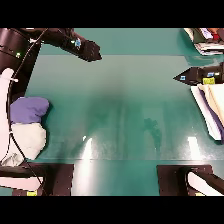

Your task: Fold the shirts.

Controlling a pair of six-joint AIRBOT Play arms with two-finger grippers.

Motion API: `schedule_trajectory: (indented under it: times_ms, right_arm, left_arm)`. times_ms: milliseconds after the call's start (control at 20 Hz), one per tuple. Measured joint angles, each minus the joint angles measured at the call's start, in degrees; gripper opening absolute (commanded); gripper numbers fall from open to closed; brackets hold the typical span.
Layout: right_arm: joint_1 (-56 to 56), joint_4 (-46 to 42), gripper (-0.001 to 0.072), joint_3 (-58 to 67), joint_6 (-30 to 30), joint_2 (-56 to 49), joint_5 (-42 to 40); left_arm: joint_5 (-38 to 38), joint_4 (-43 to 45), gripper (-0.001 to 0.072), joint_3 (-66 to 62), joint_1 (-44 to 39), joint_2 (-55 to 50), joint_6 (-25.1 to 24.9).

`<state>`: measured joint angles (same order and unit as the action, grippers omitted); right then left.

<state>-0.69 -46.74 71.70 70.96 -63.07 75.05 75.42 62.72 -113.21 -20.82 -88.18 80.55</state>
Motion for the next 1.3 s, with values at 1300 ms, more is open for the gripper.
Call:
schedule_trajectory:
  times_ms: [1300]
  right_arm:
    - [-0.1,0.0,0.0016,0.0,0.0,0.0,1.4]
  left_arm:
    - [4.5,9.2,0.0026,10.0,21.4,11.1,1.4]
